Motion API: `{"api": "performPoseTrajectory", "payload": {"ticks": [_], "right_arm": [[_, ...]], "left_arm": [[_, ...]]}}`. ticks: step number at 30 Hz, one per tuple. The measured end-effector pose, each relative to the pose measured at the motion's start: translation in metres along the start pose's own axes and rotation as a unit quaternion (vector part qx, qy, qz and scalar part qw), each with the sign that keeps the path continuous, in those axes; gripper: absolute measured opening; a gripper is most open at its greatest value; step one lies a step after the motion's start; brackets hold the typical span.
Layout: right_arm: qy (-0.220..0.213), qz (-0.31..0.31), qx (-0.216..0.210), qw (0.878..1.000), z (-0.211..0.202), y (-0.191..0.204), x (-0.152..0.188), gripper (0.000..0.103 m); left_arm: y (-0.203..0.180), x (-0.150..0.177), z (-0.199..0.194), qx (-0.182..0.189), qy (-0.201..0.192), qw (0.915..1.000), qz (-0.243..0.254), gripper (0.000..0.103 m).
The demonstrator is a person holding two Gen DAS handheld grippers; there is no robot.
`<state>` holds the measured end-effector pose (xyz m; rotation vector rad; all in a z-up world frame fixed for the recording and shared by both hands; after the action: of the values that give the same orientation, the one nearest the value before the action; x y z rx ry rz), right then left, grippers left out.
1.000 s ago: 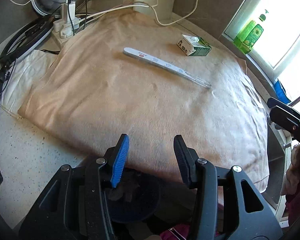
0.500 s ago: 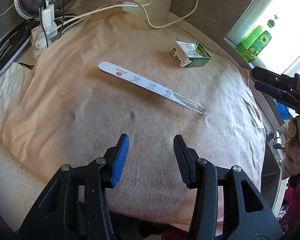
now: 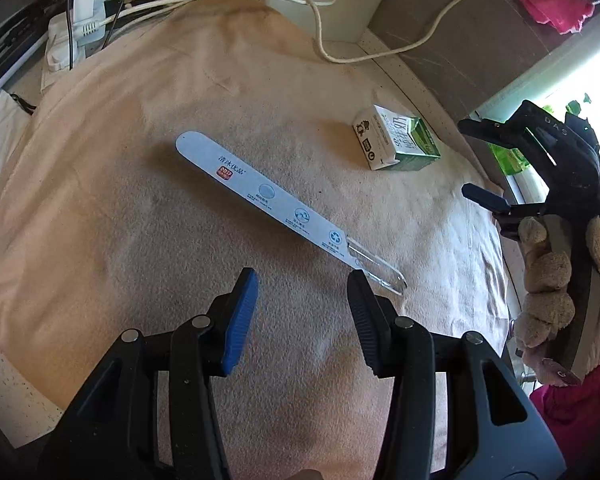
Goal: Collect trash
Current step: 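Lower the open right tool around the green-white juice carton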
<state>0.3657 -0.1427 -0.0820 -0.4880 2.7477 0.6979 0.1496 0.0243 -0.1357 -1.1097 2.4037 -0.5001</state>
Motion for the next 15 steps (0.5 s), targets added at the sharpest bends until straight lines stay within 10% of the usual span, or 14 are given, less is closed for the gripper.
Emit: {"api": "performPoseTrajectory", "payload": {"ticks": [15], "right_arm": [[0.007,0.113,0.06,0.992,0.065,-0.011,-0.042,0.078]], "left_arm": [[0.007,-0.02,0.021,0.006,0.006,0.9994,-0.033,0.047]]}}
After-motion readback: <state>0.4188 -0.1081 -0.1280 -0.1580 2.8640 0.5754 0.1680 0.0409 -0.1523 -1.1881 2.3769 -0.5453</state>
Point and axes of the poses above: each gripper's, at about its wrist camera, not at the fingertips, and z roughly the way its jaws point, y to its left, x to its underside, the point moved 2 cm from there along z, roughly the way its jaws point, and after that the axes turned 8 degrees about -z, right-handed, at the moved point
